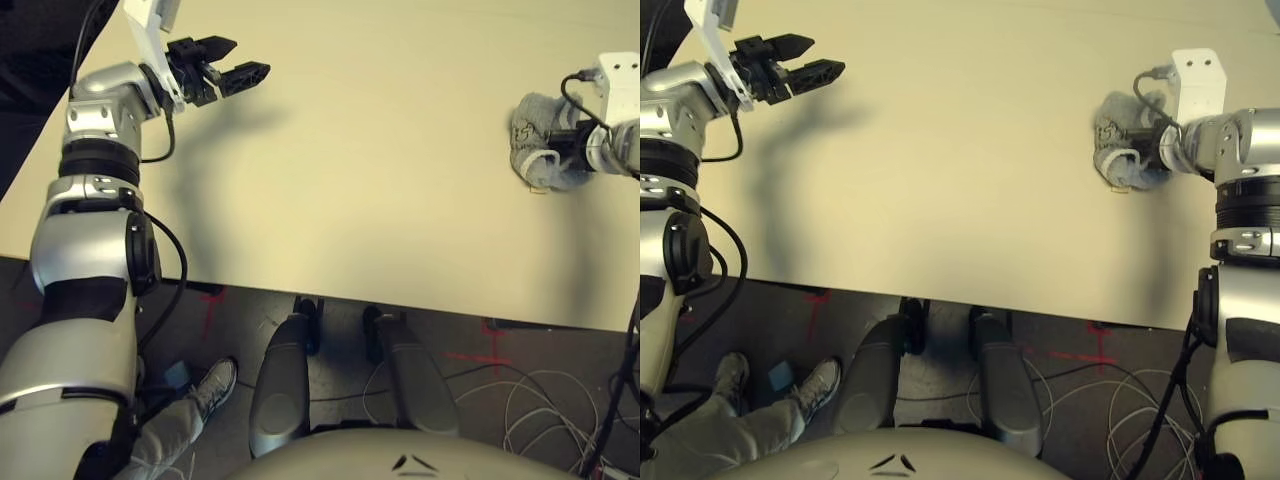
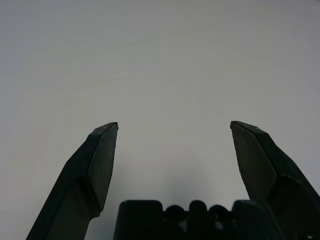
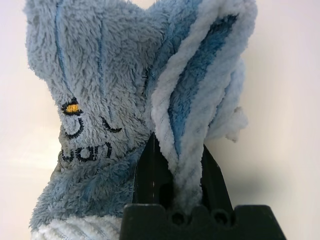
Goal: Wipe the water off the table with a rag.
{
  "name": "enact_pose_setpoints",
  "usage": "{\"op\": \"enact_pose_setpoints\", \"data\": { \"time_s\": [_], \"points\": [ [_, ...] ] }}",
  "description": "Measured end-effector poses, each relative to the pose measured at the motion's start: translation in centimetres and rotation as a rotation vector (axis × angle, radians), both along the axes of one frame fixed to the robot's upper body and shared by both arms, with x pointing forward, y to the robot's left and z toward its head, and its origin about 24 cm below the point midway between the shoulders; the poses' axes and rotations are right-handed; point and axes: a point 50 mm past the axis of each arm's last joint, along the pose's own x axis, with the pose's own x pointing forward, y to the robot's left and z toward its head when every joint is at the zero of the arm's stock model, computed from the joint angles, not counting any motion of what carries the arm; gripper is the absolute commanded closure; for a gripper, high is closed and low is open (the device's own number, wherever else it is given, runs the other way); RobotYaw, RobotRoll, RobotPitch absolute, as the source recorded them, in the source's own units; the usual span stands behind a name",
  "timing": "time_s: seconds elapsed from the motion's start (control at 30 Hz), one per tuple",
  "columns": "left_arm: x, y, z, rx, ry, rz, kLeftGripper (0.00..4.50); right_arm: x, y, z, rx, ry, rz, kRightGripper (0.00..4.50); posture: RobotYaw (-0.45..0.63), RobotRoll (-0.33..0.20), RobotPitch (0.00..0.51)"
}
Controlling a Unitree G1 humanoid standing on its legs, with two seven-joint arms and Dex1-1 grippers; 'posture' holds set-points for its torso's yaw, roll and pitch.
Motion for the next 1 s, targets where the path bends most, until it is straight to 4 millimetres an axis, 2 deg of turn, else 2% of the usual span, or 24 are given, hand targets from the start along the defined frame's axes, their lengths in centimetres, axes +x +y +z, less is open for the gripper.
{"op": "enact_pose_setpoints", "data": {
  "time_s": [0.3, 0.33, 0.5, 0.57, 0.67, 0.8, 0.87, 1.0],
  "points": [
    [0.9, -0.9, -1.4, -0.099, -0.04, 0.148, 0.0, -0.5, -1.9, 0.7, -0.004, -0.068, 0.001, 0.22, -0.11, 0.0, 0.334],
    [1.0, -0.9, -1.4, -0.11, -0.048, 0.16, 0.0, -0.4, -2.0, 1.2, 0.011, -0.106, 0.011, 0.02, -0.11, 0.0, 0.332],
    [1.4, -2.2, -1.6, -0.144, -0.057, 0.167, 0.0, 0.5, -2.8, 5.7, 0.024, -0.45, 0.036, 0.02, -0.13, 0.0, 0.324],
    [1.5, -2.9, -1.6, -0.15, -0.062, 0.164, 0.0, 0.6, -3.6, 6.5, 0.027, -0.556, -0.001, 0.02, -0.13, 0.0, 0.322],
    [1.7, -3.6, -1.1, -0.171, -0.075, 0.177, 0.0, 0.8, -4.7, 5.8, 0.024, -0.654, -0.058, 0.02, -0.13, 0.0, 0.313],
    [2.1, -4.9, -0.7, -0.214, -0.082, 0.212, 0.0, 1.3, -4.6, 4.0, -0.006, -0.718, -0.056, 0.02, -0.13, 0.0, 0.304],
    [2.2, -5.5, -0.5, -0.225, -0.088, 0.215, 0.0, 1.3, -4.6, 3.8, -0.012, -0.757, -0.059, 0.02, -0.13, 0.0, 0.304],
    [2.3, -5.7, -0.5, -0.233, -0.095, 0.23, 0.0, 1.0, -5.0, 2.7, -0.052, -0.762, -0.054, 0.02, -0.15, 0.0, 0.304]
  ]
}}
